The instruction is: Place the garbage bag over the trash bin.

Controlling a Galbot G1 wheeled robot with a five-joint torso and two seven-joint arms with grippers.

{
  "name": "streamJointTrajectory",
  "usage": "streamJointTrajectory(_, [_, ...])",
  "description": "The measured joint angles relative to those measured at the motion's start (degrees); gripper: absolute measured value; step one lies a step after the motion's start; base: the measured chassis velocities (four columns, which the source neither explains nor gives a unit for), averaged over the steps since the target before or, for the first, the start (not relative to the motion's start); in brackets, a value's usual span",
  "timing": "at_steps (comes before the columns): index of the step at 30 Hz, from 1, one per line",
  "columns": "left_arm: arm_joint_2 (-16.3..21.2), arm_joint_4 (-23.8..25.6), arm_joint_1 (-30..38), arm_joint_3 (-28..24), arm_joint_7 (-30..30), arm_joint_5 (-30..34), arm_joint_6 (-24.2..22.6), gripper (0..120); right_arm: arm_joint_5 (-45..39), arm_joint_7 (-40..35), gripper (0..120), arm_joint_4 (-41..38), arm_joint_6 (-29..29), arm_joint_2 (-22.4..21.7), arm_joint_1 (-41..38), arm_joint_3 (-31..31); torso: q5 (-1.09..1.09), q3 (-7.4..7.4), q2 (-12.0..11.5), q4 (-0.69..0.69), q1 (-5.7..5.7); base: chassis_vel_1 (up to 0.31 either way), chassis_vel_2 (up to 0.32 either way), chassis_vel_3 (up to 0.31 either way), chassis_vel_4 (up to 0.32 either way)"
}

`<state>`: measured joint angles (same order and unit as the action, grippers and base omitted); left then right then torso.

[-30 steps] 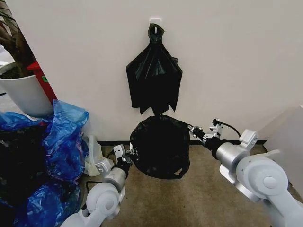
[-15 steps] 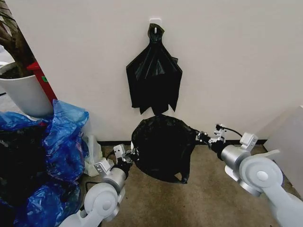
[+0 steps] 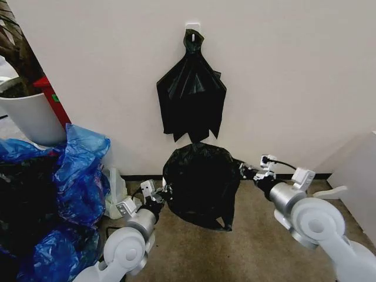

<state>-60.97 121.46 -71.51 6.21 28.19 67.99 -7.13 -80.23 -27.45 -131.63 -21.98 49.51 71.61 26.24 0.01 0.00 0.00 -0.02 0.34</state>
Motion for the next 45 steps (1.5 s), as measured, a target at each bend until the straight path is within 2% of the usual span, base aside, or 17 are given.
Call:
streamJointTrajectory(4, [-0.39,-0.68,0.36,0.18,2.29,3.42,-0.31,1,-2.08,2.02,52,-3.21,0.14,0.53,5.73,5.30,0.00,0.00,0.00,0.00,0.00,0.000,0.000,0.000,0.000])
streamJointTrajectory(5, [-0.39,-0.68,0.36,0.18,2.29,3.42,-0.31,1,-2.08,2.02,52,-3.21,0.14,0.53,5.73,5.30,0.00,0.00,0.00,0.00,0.00,0.000,0.000,0.000,0.000])
streamJointTrajectory(7, [-0.47,-0.68,0.49,0.30,3.45,5.25,-0.52,1,-2.20,7.41,58,-3.30,0.45,0.76,8.73,7.81,-0.01,0.00,0.00,0.01,0.00,0.000,0.000,0.000,0.000])
streamJointTrajectory(10, [-0.48,-0.67,0.54,0.33,3.76,5.75,-0.60,1,-2.10,9.21,65,-3.17,0.56,0.76,9.50,8.35,-0.01,0.00,0.00,0.01,0.00,0.000,0.000,0.000,0.000])
streamJointTrajectory(11, [-0.54,-0.53,0.97,0.57,6.54,9.48,-1.04,1,0.23,23.73,77,-0.93,1.37,0.48,15.44,12.10,0.00,0.00,0.00,0.00,0.00,0.000,0.000,0.000,0.000])
streamJointTrajectory(12, [-0.54,-0.53,0.97,0.57,6.54,9.48,-1.04,1,0.23,23.73,77,-0.93,1.37,0.48,15.44,12.10,0.00,0.00,0.00,0.00,0.00,0.000,0.000,0.000,0.000])
streamJointTrajectory(14, [-0.55,-0.53,1.37,0.85,8.52,12.68,-1.13,1,3.01,35.98,87,1.37,1.68,0.14,20.89,14.36,-0.01,0.00,0.00,-0.03,0.00,0.000,0.000,0.000,0.000])
streamJointTrajectory(16, [-0.53,-0.65,1.71,1.19,9.52,15.90,-1.16,1,5.12,42.57,95,3.42,1.87,0.15,24.57,14.58,0.01,0.00,0.00,-0.01,0.00,0.000,0.000,0.000,0.000])
streamJointTrajectory(19, [-0.56,-1.24,2.24,1.64,10.39,19.56,-1.18,1,5.66,44.32,99,4.43,1.92,0.31,27.32,13.46,0.00,0.00,0.00,-0.01,0.00,0.000,0.000,0.000,0.000])
streamJointTrajectory(21, [-0.70,-1.60,2.40,2.07,10.64,21.86,-1.18,1,5.48,42.22,100,4.09,1.92,0.46,28.91,11.44,-0.02,0.00,0.00,0.00,0.00,0.000,0.000,0.000,0.000])
streamJointTrajectory(27, [-1.03,-1.31,2.19,2.14,10.79,22.86,-1.18,1,7.04,38.63,100,2.76,2.37,1.97,28.93,7.88,-0.01,0.00,0.00,0.00,0.00,0.000,0.000,0.000,0.000])
streamJointTrajectory(32, [-0.93,-0.55,1.85,2.21,10.96,22.97,-1.18,1,8.39,36.50,93,3.17,3.03,2.63,27.59,6.22,-0.01,0.00,0.00,0.01,0.00,0.000,0.000,0.000,0.000])
streamJointTrajectory(36, [-0.44,0.25,1.50,2.60,11.17,23.50,-1.16,1,9.53,35.56,75,3.88,3.80,2.87,27.34,5.52,-0.01,0.00,0.00,0.01,0.00,0.000,0.000,0.000,0.000])
streamJointTrajectory(40, [-0.13,0.62,1.47,3.15,11.55,24.62,-1.23,1,10.26,35.40,64,4.98,4.60,3.25,27.57,5.52,-0.01,0.00,0.00,0.01,0.00,0.000,0.000,0.000,0.000])
streamJointTrajectory(45, [0.26,1.86,1.24,3.75,12.27,26.77,-1.90,1,12.47,37.49,43,8.64,6.51,3.87,28.20,5.66,0.00,0.00,0.00,-0.01,0.00,0.000,0.000,0.000,0.000])
